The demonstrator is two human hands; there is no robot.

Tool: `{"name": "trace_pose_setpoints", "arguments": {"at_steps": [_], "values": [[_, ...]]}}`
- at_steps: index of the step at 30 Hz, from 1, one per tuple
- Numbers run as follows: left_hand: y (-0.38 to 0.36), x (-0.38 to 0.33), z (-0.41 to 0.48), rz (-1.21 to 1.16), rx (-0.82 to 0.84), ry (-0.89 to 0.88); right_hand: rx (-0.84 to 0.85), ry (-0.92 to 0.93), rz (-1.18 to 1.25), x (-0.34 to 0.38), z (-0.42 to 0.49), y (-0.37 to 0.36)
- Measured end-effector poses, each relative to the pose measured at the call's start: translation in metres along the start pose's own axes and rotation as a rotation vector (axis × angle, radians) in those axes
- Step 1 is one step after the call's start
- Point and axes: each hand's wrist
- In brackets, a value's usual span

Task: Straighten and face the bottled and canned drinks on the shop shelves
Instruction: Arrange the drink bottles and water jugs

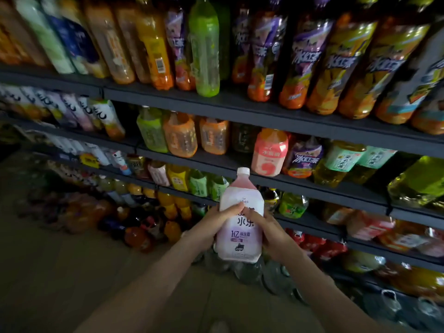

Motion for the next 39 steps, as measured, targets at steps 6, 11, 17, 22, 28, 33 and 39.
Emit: {"name": "trace_pose_setpoints", "arguments": {"at_steps": [6,11,17,22,28,33,39], "values": [[0.005,0.019,0.002,-0.016,0.138,0.078,-0.057,-0.091,-0.017,-0.017,-0.003,0.012],[-0.026,0.026,0.006,-0.039,0.151,0.059,-0.030,-0.082,0.047,-0.015,-0.023,0.034],[-0.102,0.040,0.020,-0.014,0.174,0.058,-0.062,-0.076,0.050,-0.007,-0.072,0.095],[-0.191,0.069,0.039,0.011,0.192,0.095,-0.042,-0.084,0.037,-0.004,-0.131,0.178],[-0.303,0.087,0.063,0.108,0.229,0.099,-0.120,-0.077,-0.109,0.019,-0.211,0.273],[-0.371,0.088,0.073,0.155,0.312,0.051,-0.151,-0.036,-0.165,0.045,-0.253,0.322],[-0.392,0.082,0.093,0.434,0.462,-0.046,-0.077,0.014,-0.186,0.050,-0.282,0.352]]}}
Point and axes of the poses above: each hand's wrist, its own z-axis towards the middle knuckle, its own y-axis out of the back of the hand, x = y × z, and after that the axes turned 12 degrees about x, right-handed
